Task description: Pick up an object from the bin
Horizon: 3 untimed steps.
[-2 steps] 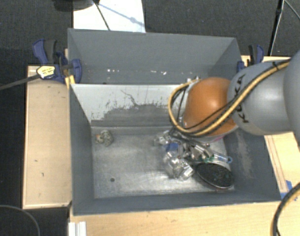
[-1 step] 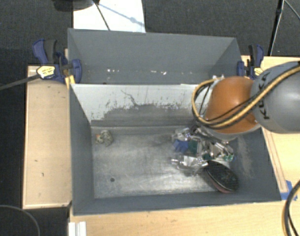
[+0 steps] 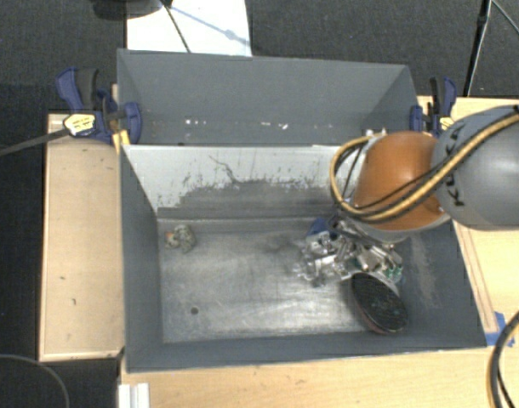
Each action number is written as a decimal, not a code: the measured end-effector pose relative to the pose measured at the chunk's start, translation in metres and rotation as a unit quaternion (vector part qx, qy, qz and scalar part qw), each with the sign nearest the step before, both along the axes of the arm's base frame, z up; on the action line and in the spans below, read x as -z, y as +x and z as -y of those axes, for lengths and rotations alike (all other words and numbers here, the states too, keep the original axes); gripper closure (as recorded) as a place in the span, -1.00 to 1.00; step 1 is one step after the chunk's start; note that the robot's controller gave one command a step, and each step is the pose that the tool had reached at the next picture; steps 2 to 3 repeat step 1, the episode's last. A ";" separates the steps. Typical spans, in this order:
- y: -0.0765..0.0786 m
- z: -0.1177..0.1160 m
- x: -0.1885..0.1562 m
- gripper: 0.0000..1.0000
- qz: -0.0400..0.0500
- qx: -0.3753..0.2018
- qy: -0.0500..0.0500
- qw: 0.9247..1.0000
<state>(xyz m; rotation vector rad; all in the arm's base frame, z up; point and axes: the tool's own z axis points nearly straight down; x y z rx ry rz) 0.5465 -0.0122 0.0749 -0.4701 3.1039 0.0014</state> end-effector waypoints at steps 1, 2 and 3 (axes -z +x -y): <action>0.010 -0.006 -0.129 1.00 0.005 -0.040 -0.001 0.999; 0.010 -0.006 -0.129 1.00 0.005 -0.040 -0.001 0.999; 0.010 -0.006 -0.129 1.00 0.005 -0.040 -0.001 0.999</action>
Offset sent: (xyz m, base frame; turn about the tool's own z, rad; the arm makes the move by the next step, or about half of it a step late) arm 0.0073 0.0053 0.1237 -0.0827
